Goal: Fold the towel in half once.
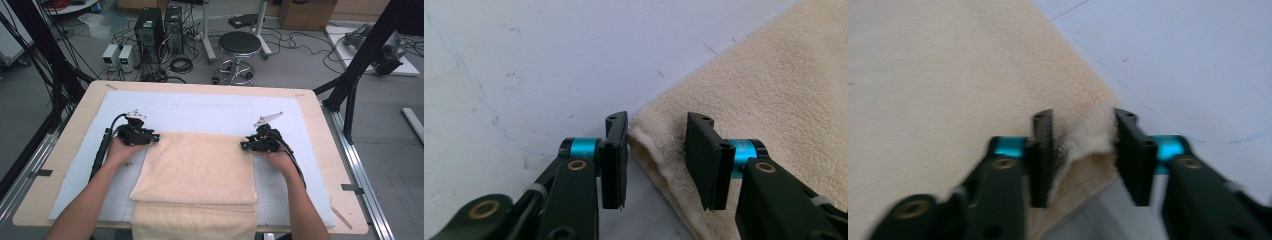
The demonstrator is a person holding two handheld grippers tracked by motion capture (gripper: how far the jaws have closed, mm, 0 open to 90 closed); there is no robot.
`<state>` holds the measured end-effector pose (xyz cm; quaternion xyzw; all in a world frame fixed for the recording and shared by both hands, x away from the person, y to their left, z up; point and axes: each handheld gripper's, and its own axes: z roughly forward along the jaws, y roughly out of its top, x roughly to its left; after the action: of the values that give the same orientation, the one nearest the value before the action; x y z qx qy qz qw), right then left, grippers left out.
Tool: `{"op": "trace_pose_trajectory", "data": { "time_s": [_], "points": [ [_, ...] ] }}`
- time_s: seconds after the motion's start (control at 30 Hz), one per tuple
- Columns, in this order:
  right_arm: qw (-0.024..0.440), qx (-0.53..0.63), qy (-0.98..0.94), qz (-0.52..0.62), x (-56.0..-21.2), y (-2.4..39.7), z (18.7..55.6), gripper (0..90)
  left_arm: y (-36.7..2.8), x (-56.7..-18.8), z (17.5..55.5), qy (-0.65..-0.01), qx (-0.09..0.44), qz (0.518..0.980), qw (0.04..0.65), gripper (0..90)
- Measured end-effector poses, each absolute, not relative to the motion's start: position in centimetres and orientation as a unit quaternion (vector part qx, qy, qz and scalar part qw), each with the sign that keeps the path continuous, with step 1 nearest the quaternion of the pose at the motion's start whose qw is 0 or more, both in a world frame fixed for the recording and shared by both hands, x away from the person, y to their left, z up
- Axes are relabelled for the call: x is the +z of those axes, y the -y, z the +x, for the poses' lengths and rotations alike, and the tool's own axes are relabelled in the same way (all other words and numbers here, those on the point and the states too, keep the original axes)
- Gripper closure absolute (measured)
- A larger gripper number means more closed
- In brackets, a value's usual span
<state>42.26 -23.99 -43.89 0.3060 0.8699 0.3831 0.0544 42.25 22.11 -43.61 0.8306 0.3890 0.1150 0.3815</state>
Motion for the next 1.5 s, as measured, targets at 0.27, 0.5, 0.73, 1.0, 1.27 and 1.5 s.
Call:
{"op": "trace_pose_trajectory", "data": {
  "time_s": [0.27,0.5,0.73,1.0,1.27,1.5],
  "points": [
    [0.043,0.378,-0.873,0.306,-43.2,23.7,43.2,82.0,-21.9,-42.7,43.5,-0.402,0.152,0.826,0.365,85.8],
    [0.092,0.363,-0.868,0.326,-40.8,22.5,46.9,82.4,-21.8,-40.5,47.3,-0.428,0.189,0.808,0.359,85.9],
    [0.120,0.373,-0.847,0.359,-41.5,23.3,49.2,66.9,-21.3,-40.4,49.6,-0.427,0.187,0.808,0.361,75.0],
    [0.114,0.373,-0.852,0.350,-41.3,24.9,46.9,55.2,-22.5,-40.6,47.3,-0.412,0.160,0.810,0.387,62.2],
    [0.121,0.413,-0.853,0.294,-39.7,24.8,41.2,50.6,-22.8,-39.7,41.7,-0.350,0.153,0.819,0.428,55.2],
    [0.106,0.411,-0.867,0.261,-39.0,24.1,37.0,44.0,-23.7,-39.6,36.2,-0.305,0.144,0.827,0.449,50.4]
  ]
}}
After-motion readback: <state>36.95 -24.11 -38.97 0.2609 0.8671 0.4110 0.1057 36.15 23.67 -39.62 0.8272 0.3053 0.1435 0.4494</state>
